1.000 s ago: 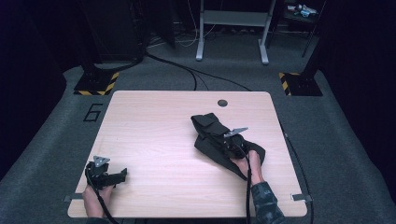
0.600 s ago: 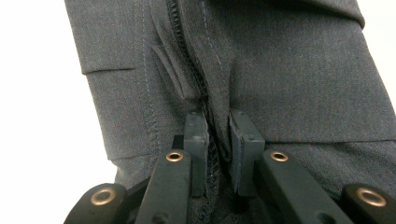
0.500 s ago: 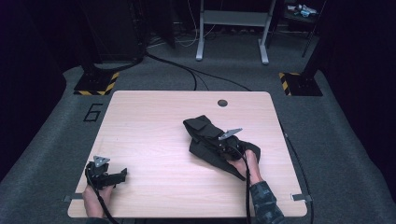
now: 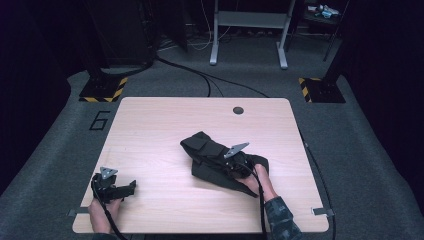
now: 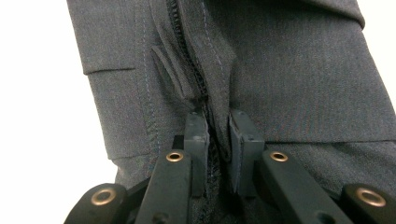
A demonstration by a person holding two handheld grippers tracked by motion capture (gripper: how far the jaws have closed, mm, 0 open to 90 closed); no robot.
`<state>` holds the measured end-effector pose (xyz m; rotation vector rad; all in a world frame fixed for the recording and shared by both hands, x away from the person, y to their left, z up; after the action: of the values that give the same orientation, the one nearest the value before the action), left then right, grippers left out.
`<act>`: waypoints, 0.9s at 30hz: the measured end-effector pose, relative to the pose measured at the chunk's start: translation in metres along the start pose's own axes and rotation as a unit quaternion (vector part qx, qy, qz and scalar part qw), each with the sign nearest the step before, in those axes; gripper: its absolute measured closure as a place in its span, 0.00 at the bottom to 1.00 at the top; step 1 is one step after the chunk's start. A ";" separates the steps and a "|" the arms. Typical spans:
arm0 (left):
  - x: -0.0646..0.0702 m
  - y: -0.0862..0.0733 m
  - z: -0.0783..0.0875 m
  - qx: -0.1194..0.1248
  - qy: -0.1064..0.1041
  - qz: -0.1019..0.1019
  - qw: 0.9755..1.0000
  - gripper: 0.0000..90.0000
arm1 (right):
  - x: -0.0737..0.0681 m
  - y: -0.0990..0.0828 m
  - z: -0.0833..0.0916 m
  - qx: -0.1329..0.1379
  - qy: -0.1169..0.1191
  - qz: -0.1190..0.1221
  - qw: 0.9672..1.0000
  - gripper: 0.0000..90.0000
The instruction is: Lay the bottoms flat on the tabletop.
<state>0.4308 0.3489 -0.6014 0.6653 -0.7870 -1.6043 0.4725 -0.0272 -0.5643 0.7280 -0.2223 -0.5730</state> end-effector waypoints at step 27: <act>0.000 0.000 0.000 0.000 -0.001 0.001 1.000 0.02 | -0.051 0.006 0.005 0.004 0.063 0.074 0.995 0.38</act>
<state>0.4306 0.3487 -0.6013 0.6627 -0.7883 -1.6044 0.4311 0.0025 -0.5562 0.7462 -0.1592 -0.3836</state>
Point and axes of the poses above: each handheld gripper's, and its own axes: z roughly backward along the jaws, y roughly out of its top, x roughly to its right, the point moved 10 cm from there along -z, roughly forward along the jaws, and after that the axes turned 6 degrees about x, right-handed, at the moved point
